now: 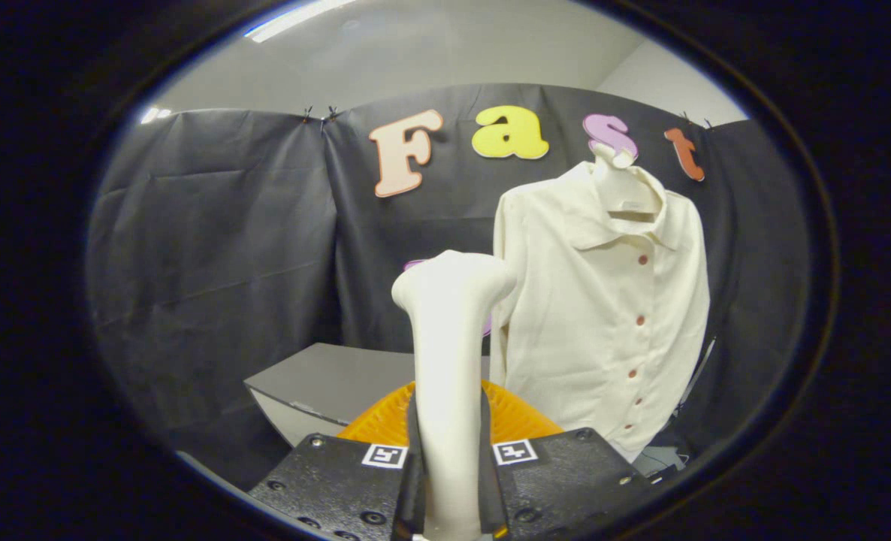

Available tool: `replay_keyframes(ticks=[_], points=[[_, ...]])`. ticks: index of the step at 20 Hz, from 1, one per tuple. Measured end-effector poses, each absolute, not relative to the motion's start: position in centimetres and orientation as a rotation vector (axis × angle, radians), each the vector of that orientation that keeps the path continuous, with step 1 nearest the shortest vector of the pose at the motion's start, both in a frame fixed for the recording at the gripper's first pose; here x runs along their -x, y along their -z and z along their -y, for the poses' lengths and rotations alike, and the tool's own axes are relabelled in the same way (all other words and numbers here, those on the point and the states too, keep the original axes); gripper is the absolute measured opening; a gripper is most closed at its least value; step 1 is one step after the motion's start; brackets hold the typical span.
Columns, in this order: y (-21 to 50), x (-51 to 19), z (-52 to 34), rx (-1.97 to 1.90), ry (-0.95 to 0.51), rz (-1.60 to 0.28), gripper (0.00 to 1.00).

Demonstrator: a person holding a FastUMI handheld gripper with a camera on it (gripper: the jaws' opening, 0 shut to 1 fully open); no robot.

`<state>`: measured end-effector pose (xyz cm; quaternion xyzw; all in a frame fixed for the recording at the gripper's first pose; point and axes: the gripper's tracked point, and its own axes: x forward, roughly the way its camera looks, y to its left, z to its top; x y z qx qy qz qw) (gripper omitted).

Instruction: Iron the clothes twice with a garment steamer, once on the left side and once on the right side.

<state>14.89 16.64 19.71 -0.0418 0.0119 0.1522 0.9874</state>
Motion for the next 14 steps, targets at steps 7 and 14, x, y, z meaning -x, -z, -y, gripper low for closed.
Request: replay_keyframes(ticks=[7, 14], points=[[-20.9, -18.8, -10.9, 0.065, -0.199, -0.013, 0.27], [-24.0, -23.2, -8.2, 0.02, -0.151, 0.044, 0.27]])
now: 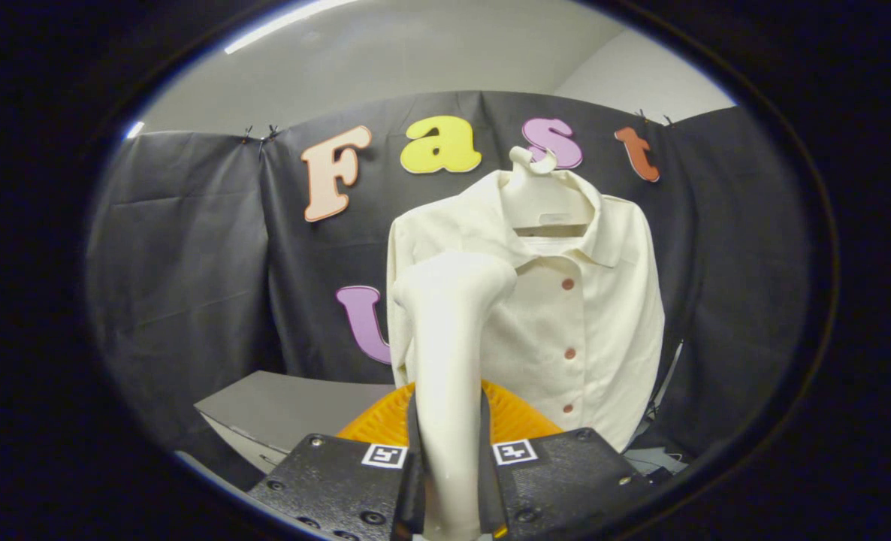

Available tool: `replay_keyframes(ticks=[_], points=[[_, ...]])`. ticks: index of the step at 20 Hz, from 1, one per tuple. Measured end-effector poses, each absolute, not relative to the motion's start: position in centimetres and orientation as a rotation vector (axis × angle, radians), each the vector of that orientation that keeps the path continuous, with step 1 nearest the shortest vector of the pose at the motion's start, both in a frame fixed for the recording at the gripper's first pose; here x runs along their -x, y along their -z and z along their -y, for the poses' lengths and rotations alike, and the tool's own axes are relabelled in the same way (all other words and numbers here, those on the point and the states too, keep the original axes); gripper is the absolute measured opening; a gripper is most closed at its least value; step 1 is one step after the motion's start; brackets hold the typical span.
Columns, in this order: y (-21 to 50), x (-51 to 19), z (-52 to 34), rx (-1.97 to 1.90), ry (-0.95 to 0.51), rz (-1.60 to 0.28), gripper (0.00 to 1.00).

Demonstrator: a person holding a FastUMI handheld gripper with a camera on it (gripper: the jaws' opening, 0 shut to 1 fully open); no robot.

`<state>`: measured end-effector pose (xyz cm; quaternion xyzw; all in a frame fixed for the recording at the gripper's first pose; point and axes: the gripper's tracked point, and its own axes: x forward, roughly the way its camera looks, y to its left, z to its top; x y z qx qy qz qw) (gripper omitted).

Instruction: Iron the clothes twice with a garment steamer, once on the left side and once on the right side.

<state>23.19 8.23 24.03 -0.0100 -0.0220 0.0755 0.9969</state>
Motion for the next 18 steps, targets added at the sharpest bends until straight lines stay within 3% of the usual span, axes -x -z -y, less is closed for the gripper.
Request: replay_keyframes(ticks=[11, 18], points=[[-22.7, -26.4, -5.2, -0.016, -0.148, 0.027, 0.27], [-18.3, -26.6, -4.0, -0.029, -0.143, -0.062, 0.27]])
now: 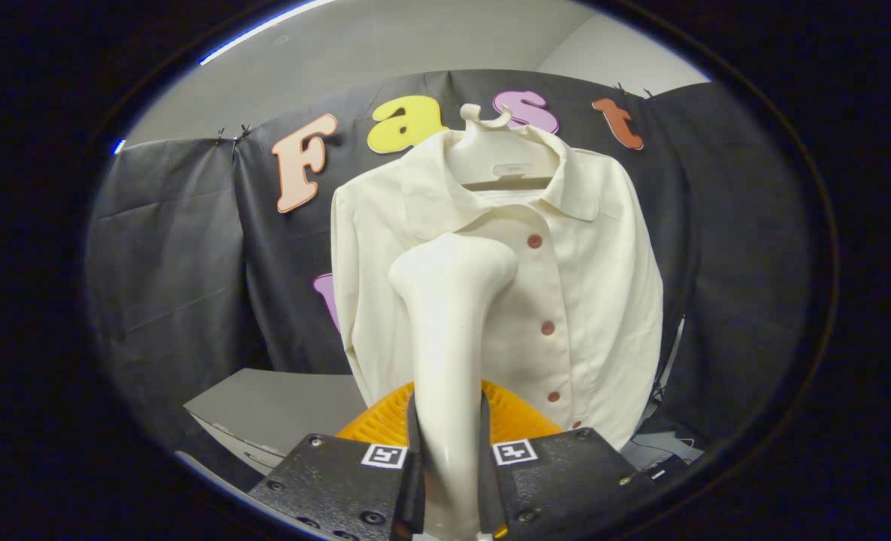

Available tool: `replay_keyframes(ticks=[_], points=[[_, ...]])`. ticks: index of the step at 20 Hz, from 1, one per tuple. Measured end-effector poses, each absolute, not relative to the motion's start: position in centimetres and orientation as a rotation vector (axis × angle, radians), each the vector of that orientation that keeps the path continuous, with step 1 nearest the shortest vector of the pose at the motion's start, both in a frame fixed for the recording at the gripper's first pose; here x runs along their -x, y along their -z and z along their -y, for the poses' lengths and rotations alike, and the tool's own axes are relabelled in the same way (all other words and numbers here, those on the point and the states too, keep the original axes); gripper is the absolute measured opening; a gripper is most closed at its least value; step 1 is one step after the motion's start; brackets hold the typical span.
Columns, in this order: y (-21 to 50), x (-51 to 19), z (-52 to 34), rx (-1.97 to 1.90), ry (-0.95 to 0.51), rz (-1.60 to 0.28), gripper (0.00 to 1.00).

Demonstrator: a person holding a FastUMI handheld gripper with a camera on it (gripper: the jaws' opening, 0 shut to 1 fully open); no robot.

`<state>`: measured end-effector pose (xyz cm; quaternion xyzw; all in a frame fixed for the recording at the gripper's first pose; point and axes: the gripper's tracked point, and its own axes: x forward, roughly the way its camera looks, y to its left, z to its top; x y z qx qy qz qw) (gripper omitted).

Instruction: Iron the clothes twice with a garment steamer, once on the left side and once on the right side.

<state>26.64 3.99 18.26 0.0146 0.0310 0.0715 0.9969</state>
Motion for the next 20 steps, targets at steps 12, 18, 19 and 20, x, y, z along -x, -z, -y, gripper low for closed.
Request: replay_keyframes(ticks=[12, 18, 19, 20], points=[[-8.0, -27.6, -2.0, -0.045, -0.136, -0.257, 0.28], [-1.7, -28.0, -1.1, -0.045, -0.122, -0.365, 0.28], [-0.4, -27.9, -1.1, -0.042, -0.124, -0.386, 0.28], [0.9, -27.9, -0.9, -0.032, -0.123, -0.404, 0.28]])
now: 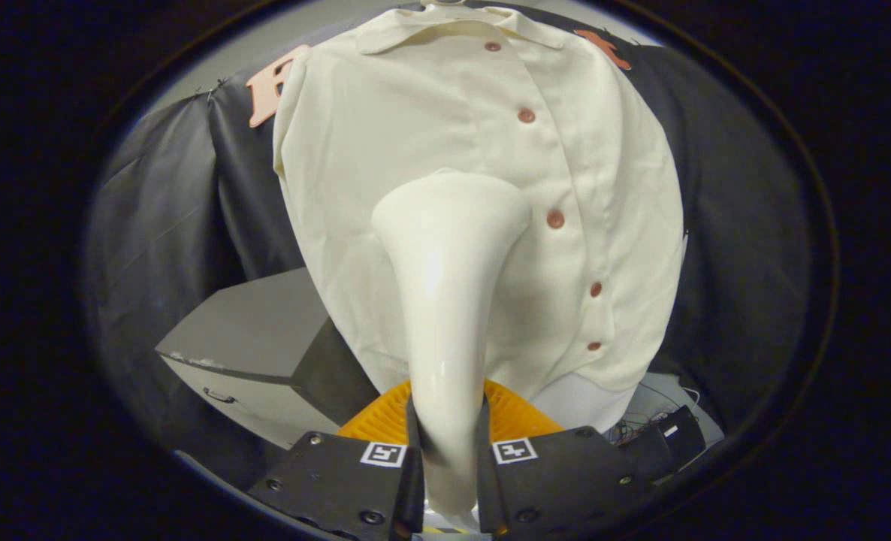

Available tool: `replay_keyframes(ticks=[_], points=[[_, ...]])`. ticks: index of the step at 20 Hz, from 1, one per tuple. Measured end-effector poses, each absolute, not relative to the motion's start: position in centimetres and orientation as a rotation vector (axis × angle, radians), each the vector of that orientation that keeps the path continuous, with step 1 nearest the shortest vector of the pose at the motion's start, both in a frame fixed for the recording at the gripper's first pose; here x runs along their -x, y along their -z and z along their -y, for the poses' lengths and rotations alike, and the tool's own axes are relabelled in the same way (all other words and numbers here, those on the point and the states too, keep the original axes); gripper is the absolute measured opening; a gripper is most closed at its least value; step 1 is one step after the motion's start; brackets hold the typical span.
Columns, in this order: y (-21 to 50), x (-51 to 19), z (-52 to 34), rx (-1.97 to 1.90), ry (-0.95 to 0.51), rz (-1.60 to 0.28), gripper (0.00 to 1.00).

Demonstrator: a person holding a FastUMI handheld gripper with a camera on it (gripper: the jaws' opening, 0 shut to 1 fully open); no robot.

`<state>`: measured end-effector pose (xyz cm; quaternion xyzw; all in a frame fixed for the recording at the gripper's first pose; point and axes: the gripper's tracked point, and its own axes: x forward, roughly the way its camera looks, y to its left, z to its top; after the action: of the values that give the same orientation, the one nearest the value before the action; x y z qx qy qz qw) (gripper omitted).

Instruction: Iron the clothes twice with a garment steamer, once on the left side and once on the right side.

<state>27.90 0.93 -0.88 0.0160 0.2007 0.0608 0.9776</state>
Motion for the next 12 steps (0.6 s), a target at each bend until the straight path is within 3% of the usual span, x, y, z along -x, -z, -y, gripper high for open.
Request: replay_keyframes(ticks=[12], points=[[16.1, -26.5, -0.1, 0.018, -0.089, -0.646, 0.28]])
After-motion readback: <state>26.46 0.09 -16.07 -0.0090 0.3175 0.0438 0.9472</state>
